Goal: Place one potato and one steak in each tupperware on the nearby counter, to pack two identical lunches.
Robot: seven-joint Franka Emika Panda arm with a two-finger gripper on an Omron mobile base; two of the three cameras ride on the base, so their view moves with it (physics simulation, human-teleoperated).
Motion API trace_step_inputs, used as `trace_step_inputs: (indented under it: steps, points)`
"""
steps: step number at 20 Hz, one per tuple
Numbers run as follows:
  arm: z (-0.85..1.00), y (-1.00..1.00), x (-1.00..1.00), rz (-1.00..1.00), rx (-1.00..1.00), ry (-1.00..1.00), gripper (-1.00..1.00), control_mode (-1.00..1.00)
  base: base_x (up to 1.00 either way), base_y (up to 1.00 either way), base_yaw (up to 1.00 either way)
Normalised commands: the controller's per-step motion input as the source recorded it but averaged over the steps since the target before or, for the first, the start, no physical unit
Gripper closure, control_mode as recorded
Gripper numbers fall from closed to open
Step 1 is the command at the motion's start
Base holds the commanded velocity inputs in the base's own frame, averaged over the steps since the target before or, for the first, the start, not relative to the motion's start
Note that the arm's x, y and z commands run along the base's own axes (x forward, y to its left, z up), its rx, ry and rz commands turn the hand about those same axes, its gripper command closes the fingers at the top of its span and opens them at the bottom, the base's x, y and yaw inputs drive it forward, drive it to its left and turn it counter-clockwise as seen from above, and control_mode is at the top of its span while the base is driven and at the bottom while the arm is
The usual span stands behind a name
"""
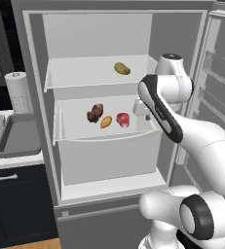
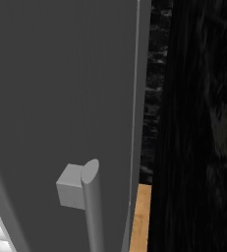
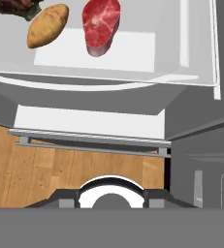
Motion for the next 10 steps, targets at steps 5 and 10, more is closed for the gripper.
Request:
trace_step_inputs:
  steps: [5, 10]
  points:
    - [0.0, 0.04, 0.0, 0.0, 0.01, 0.0, -1.0, -1.0, 0.0, 0.0, 0.0]
    - [-0.12, 0.13, 0.0, 0.0, 0.0, -0.03, -1.0, -1.0, 0.0, 0.0, 0.0]
